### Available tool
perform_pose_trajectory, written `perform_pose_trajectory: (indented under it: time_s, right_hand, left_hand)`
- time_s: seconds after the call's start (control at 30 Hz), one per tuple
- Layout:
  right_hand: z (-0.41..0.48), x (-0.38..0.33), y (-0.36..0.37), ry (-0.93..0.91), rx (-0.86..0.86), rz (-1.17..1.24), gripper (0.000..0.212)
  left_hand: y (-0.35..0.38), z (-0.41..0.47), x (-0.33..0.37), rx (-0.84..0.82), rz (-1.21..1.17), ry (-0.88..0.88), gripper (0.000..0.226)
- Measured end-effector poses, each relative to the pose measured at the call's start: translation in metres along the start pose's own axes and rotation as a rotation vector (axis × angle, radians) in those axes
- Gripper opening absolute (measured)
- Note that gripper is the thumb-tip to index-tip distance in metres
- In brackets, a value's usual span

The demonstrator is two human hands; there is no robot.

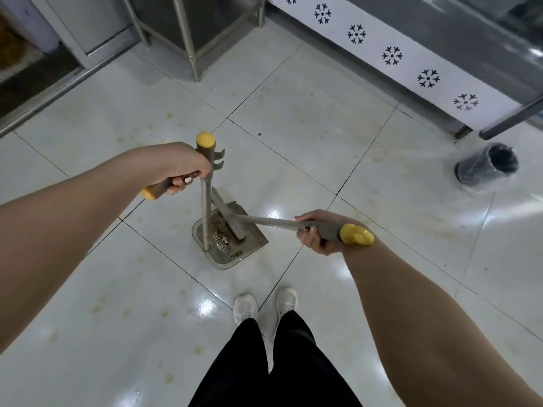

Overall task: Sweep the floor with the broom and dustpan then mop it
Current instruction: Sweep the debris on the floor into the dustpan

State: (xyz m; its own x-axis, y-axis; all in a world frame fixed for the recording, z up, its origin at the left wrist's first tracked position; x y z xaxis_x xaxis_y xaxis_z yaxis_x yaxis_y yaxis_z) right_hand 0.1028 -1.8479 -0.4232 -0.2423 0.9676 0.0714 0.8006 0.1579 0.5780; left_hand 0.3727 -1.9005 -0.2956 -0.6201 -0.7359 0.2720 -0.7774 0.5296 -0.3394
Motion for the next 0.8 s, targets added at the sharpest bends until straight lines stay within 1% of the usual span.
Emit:
perform_pose_trajectory:
  time_s: [0.07, 0.13, 0.27, 0.37, 0.47, 0.57, 0.67, 0.8]
  right_hand:
    - [-0.014, -0.007, -0.002, 0.016, 0.066, -0.116, 0.037]
    - [-0.015, -0.009, 0.000, 0.037, 0.112, -0.181, 0.037]
    - [0.003, -0.001, 0.001, 0.009, 0.160, -0.166, 0.030]
    - [0.031, 0.013, 0.005, -0.055, 0.174, -0.078, 0.022]
    - [0.042, 0.029, 0.005, -0.050, 0.143, -0.023, 0.022]
    - [0.029, 0.037, 0.002, -0.043, 0.079, 0.018, 0.029]
    - [0.007, 0.034, 0.002, -0.112, 0.016, 0.090, 0.030]
    - [-0.028, 0.014, 0.013, -0.219, 0.032, 0.116, 0.023]
  left_hand:
    - [0.005, -0.002, 0.000, -0.003, 0.006, 0.017, 0.028]
    - [0.011, -0.003, 0.000, -0.012, 0.014, 0.035, 0.027]
    - [0.015, -0.006, -0.005, -0.001, 0.012, 0.033, 0.022]
    - [0.016, -0.006, -0.010, 0.009, 0.007, 0.033, 0.021]
    - [0.018, -0.007, -0.014, 0.026, -0.013, 0.046, 0.021]
    - [0.021, -0.009, -0.017, 0.040, -0.034, 0.055, 0.020]
    - [0.025, -0.011, -0.019, 0.043, -0.070, 0.068, 0.019]
    - [0.035, -0.018, -0.015, 0.026, -0.153, 0.131, 0.021]
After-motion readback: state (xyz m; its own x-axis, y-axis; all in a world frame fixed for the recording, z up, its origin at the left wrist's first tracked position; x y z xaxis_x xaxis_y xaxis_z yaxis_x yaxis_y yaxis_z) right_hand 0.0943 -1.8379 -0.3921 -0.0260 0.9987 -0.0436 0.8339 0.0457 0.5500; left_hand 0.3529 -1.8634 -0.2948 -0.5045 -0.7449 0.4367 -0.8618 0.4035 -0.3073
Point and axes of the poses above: each hand's wrist, its own z-axis towards the middle knuckle, its own y-axis out of the palm, x = y × z, the point moved 10 cm from there along z, towards the middle knuckle, and after that the axes turned 12 degrees about -x, right-handed, at the moved point
